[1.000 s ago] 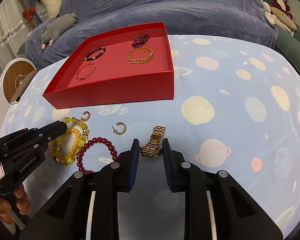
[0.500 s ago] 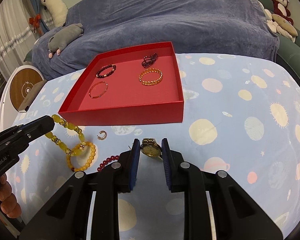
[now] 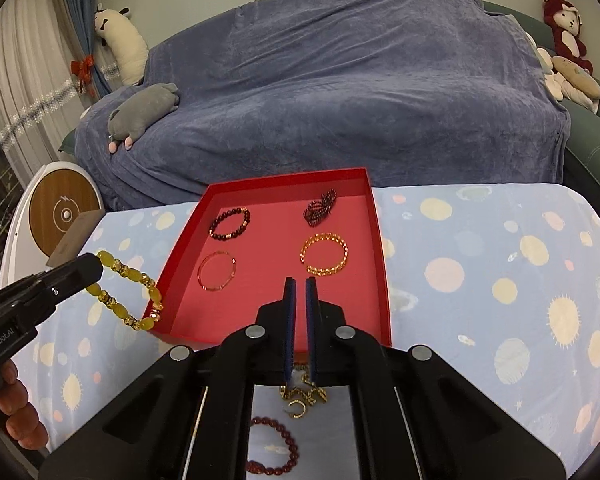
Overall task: Organize jewelry
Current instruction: 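Lift the yellow bracelet and gold watch and carry both toward the red box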
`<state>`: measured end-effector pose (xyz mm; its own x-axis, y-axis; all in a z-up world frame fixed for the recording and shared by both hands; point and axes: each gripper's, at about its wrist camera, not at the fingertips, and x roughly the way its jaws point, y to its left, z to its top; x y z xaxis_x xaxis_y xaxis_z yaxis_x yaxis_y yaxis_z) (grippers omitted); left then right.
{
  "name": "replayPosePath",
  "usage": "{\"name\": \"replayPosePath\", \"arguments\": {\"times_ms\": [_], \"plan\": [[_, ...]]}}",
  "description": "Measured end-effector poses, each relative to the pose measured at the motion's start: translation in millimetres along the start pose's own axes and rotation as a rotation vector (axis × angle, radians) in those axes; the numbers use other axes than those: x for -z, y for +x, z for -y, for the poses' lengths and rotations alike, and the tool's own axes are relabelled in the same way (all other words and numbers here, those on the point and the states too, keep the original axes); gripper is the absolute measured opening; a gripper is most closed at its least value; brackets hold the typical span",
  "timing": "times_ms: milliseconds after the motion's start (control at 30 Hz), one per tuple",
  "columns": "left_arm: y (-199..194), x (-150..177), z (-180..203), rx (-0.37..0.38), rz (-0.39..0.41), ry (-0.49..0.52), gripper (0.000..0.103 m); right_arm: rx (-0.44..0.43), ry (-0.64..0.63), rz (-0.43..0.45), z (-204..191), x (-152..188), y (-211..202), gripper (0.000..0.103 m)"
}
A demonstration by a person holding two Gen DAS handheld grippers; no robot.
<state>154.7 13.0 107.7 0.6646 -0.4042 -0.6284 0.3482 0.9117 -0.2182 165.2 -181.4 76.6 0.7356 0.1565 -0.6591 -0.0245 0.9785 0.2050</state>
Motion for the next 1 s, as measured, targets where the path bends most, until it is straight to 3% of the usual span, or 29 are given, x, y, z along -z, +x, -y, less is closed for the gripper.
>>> {"name": "replayPosePath", "arguments": {"times_ms": [167,233,433,600,700,767,800,833,1000], "plan": [[4,2,-10,-0.021,0.000,-0.005,0.007,-0.009,0.001,-0.071,7,22,10,0.013],[6,6,-14,-0.027,-0.013,-0.008,0.007,-0.001,-0.006,-0.117,7,41,17,0.032],[5,14,-19,-0.031,-0.028,-0.025,0.007,0.023,-0.109,-0.191,-13,72,42,0.048],[7,18,-18,-0.030,-0.040,-0.022,0.007,0.041,-0.131,-0.235,-15,81,65,0.045],[9,20,-19,-0.028,-0.047,-0.018,0.007,0.047,-0.150,-0.246,-16,83,71,0.026],[9,20,-20,-0.030,-0.051,-0.014,0.007,0.044,-0.159,-0.246,-19,84,70,0.023],[10,21,-20,-0.029,-0.053,-0.014,0.007,0.042,-0.169,-0.243,-20,84,68,0.012],[9,21,-20,-0.029,-0.055,-0.014,0.007,0.040,-0.169,-0.242,-20,83,67,0.008],[9,21,-18,-0.025,-0.058,-0.012,0.007,0.009,-0.128,-0.201,-13,71,49,0.008]]}}
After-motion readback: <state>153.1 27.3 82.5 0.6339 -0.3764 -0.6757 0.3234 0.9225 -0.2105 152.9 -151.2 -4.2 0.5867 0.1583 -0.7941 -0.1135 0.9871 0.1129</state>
